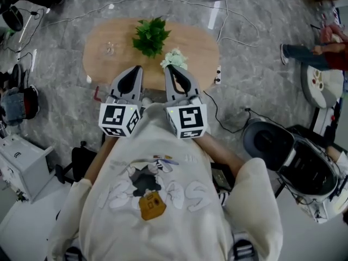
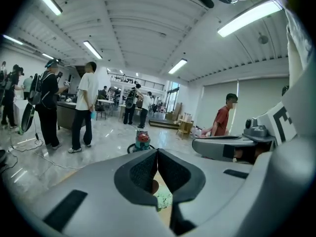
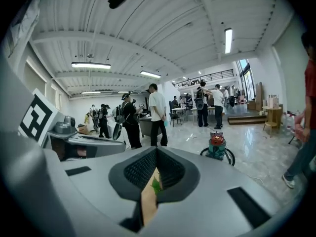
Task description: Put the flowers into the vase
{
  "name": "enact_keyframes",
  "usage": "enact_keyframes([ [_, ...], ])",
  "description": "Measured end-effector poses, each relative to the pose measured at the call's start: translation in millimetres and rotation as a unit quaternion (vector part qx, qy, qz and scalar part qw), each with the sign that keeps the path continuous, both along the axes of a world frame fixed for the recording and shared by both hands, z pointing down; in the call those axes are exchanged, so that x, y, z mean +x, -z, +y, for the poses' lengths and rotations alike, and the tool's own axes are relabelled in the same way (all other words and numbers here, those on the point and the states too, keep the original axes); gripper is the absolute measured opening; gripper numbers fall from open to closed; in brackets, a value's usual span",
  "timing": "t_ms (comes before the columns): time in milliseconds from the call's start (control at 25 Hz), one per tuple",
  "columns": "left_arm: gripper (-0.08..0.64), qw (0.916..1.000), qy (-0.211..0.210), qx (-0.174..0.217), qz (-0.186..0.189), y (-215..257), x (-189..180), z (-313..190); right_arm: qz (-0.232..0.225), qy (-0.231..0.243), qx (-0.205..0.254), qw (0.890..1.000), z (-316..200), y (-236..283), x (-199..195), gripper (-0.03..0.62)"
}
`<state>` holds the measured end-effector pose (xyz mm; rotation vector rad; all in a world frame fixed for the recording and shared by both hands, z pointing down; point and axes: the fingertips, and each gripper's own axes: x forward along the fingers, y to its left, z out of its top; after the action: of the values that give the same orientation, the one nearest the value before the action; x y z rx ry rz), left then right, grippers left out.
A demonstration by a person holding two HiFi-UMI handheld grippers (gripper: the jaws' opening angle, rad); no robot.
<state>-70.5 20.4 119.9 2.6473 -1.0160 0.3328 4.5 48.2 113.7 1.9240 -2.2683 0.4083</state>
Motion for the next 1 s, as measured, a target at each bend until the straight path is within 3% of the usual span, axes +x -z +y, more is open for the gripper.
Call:
enact_keyframes([
  [320, 0.009, 0.9997, -0.021, -0.009, 0.007, 0, 16, 14, 0.016, -0.037, -0.008, 0.999, 23, -7, 22, 0.005],
  [1000, 0.009, 0.9985, -0.053, -0.004, -0.014, 0, 40, 27, 0.004, -0.061, 0.000, 0.998, 34, -4, 41, 0.005],
])
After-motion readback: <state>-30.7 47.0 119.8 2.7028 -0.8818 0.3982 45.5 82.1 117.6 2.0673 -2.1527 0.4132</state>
